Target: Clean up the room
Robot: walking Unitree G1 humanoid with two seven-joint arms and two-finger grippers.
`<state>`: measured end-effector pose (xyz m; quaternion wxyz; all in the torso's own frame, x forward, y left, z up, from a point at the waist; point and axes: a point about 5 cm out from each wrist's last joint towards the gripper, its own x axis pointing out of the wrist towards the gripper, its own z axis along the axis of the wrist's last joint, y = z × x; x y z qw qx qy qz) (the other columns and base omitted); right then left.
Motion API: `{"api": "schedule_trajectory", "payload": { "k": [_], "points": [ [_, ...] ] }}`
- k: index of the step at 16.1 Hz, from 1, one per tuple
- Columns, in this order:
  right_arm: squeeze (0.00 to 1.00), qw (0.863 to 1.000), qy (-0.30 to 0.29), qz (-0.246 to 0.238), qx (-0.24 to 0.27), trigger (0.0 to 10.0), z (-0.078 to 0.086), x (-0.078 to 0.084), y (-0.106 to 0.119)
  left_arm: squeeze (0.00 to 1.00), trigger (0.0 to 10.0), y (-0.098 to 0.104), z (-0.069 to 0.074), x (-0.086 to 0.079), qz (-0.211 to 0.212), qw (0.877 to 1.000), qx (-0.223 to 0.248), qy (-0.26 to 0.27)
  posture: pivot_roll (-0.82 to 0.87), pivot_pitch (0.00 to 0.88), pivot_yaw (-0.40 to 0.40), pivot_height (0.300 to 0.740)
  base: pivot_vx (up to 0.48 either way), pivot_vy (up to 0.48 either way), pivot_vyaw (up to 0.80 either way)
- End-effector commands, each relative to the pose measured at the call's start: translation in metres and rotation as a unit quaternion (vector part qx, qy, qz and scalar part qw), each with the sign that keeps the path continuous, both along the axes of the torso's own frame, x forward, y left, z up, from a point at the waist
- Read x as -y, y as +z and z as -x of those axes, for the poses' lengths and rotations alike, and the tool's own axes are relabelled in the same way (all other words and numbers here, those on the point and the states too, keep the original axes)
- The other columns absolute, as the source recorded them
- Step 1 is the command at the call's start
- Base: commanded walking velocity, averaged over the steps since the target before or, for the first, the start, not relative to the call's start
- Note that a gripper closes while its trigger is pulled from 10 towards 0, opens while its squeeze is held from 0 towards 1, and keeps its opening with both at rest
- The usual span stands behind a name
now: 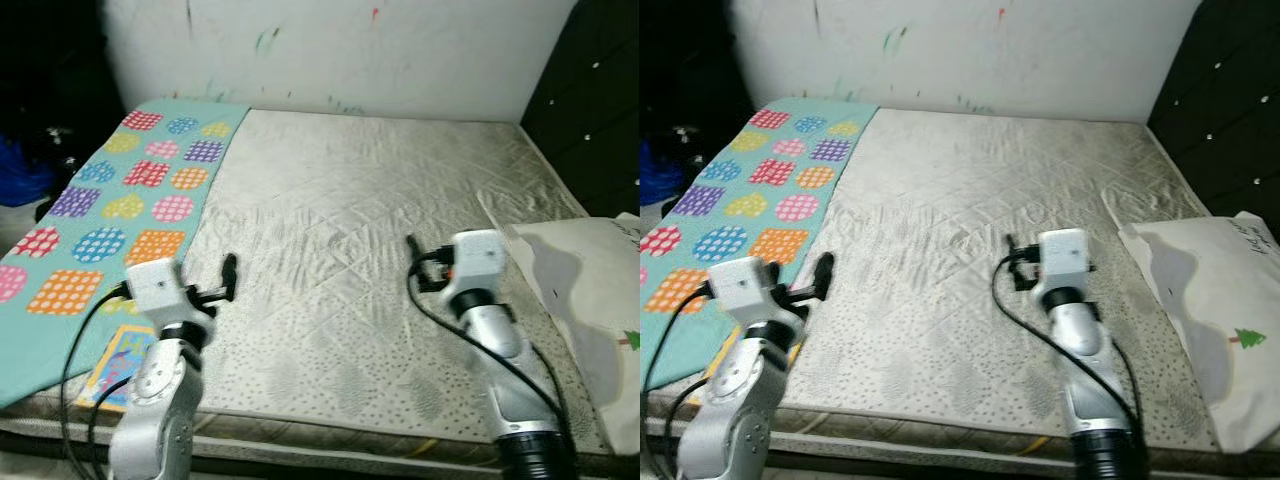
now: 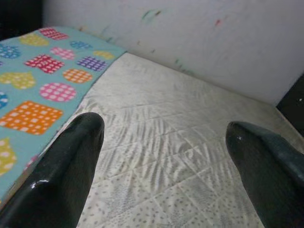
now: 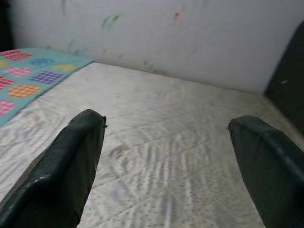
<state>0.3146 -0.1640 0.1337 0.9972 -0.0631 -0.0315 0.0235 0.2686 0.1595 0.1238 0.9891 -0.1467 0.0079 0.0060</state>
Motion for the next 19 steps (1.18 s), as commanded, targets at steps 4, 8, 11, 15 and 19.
{"api": "schedule_trajectory", "payload": {
  "k": [4,8,11,15,19],
  "points": [
    [0.0,0.999,0.012,-0.032,-0.021,10.0,0.002,-0.003,-0.005,0.0,10.0,0.0,-0.003,-0.001,-0.004,1.0,0.001,-0.001,-0.04,0.005,-0.013,0.74,0.0,0.47,0.0],
    [0.0,0.997,-0.005,-0.069,-0.041,10.0,0.005,0.0,-0.012,0.0,10.0,0.0,-0.003,-0.001,-0.011,1.0,-0.001,0.003,-0.04,0.007,-0.017,0.74,0.0,0.082,0.0],
    [0.0,0.997,0.006,-0.07,-0.033,10.0,0.004,-0.004,-0.009,0.0,10.0,0.001,-0.004,-0.002,-0.012,1.0,0.001,0.007,-0.04,0.014,0.0,0.74,0.0,0.0,-0.53],
    [0.0,0.997,0.009,-0.073,-0.033,10.0,0.001,-0.006,-0.007,0.0,10.0,0.003,-0.005,-0.003,-0.003,1.0,0.001,0.01,-0.03,0.027,0.001,0.74,0.0,0.0,0.0],
    [0.0,0.997,-0.001,-0.071,-0.022,10.0,0.004,-0.001,-0.004,0.0,10.0,0.003,-0.004,-0.003,0.0,1.0,0.001,0.01,-0.04,0.036,0.001,0.74,0.0,0.33,0.0]
  ]
}}
